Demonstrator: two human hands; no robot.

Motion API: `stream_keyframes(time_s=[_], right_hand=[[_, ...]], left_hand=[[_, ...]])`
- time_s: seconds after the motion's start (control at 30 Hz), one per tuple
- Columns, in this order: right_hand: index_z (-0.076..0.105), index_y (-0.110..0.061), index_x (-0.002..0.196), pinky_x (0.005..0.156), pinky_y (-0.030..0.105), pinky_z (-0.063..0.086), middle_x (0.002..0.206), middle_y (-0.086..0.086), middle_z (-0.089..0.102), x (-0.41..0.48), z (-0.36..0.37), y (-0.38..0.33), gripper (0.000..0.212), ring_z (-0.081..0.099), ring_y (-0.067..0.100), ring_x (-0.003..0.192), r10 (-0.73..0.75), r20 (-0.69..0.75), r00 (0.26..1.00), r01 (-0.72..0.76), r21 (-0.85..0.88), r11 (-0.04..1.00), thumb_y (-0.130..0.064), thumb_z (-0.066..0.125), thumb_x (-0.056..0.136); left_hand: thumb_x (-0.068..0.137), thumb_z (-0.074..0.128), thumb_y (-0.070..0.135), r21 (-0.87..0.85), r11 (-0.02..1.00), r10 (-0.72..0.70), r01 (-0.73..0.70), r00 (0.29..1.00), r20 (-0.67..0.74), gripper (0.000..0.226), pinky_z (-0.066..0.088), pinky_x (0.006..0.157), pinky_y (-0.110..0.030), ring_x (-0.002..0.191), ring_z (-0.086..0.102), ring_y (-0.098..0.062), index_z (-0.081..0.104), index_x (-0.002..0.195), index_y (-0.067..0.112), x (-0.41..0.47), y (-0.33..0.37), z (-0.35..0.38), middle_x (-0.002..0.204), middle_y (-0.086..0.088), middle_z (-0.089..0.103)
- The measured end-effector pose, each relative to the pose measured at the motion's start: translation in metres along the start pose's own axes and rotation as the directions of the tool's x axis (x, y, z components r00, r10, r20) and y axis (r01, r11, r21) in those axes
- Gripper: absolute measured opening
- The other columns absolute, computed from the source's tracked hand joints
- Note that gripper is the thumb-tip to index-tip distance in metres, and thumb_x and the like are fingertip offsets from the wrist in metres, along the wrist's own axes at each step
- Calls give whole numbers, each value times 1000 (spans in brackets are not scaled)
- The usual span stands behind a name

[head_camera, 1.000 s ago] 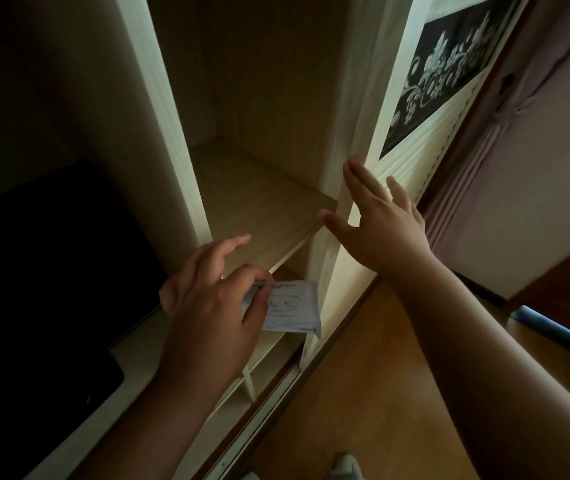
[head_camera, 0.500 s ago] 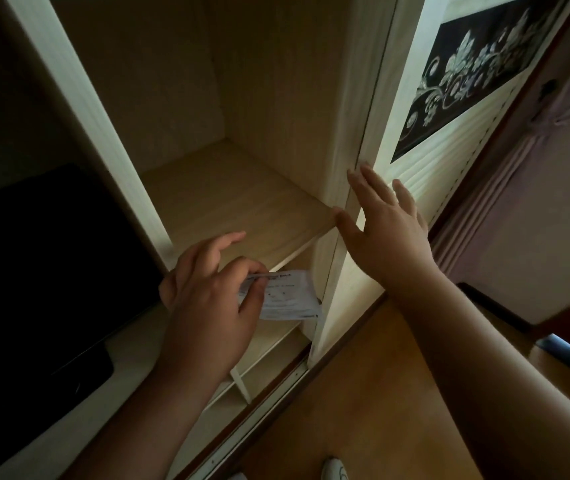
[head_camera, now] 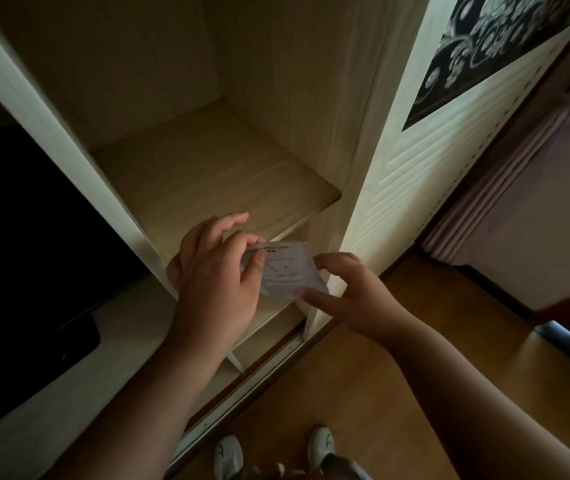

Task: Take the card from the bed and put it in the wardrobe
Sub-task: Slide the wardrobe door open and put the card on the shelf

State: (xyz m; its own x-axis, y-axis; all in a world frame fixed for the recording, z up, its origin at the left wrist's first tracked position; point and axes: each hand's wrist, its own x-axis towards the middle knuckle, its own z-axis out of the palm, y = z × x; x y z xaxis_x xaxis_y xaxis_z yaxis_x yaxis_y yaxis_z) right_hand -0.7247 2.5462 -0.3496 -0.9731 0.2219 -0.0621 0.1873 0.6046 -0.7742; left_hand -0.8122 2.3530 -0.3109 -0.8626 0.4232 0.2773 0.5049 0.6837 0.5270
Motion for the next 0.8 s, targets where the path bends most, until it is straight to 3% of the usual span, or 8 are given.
stream_keyframes(time_s=[0.1,0.27,0.37,0.43,0.53,0.6,0.7,0.8], right_hand=[[71,-19,116,88,44,55,113,-4,70,9,12,13,31,56,15,110,-1,-72,997,-3,-52,999,-40,67,94],[72,-23,118,100,54,49,129,-4,67,14,22,31,37,54,24,124,8,-143,990,-23,-106,994,-45,63,91],[67,-33,123,111,49,39,145,-7,54,17,32,34,41,43,23,137,118,-214,970,-154,-156,976,-54,63,89],[61,-33,124,110,42,40,146,-3,51,18,39,30,48,44,19,135,300,-212,930,-317,-52,947,-63,62,87],[73,-41,90,95,42,52,131,3,64,18,45,16,44,60,21,114,587,112,802,-569,440,695,-79,51,84],[72,-54,79,106,52,45,135,4,65,17,49,14,39,56,27,123,580,325,747,-638,596,487,-85,49,80],[69,-36,110,107,49,47,132,2,67,18,58,23,51,58,23,120,596,337,729,-664,558,497,-74,68,77],[71,-18,111,101,44,55,116,7,71,20,63,35,30,65,23,110,648,298,701,-678,561,475,-35,78,87]], left_hand=[[92,64,33,-7,1000,-8,8,1000,11,6,31,97,-48,138,37,-17,66,97,31,-1,-1,9,142,15,53],[81,74,37,85,996,9,-17,995,97,11,25,96,-43,140,35,-19,66,88,33,-6,-15,20,143,12,52],[75,78,36,113,993,20,-33,994,108,15,30,97,-46,138,39,-19,65,78,32,-11,-22,29,137,14,57],[74,80,34,137,989,41,-52,996,79,16,32,95,-46,135,44,-20,65,75,30,-14,-25,36,132,13,62],[74,81,30,185,979,78,-86,996,49,13,32,94,-45,134,48,-23,67,75,29,-17,-30,47,130,11,64],[75,80,30,213,970,102,-114,993,65,10,31,97,-47,135,48,-23,69,77,30,-22,-32,53,131,12,65],[78,76,28,221,963,129,-155,984,126,6,30,102,-51,138,45,-22,72,81,31,-30,-33,63,135,13,63],[76,76,26,173,975,105,-138,977,186,9,29,102,-51,139,44,-22,72,83,31,-38,-37,72,138,12,61]])
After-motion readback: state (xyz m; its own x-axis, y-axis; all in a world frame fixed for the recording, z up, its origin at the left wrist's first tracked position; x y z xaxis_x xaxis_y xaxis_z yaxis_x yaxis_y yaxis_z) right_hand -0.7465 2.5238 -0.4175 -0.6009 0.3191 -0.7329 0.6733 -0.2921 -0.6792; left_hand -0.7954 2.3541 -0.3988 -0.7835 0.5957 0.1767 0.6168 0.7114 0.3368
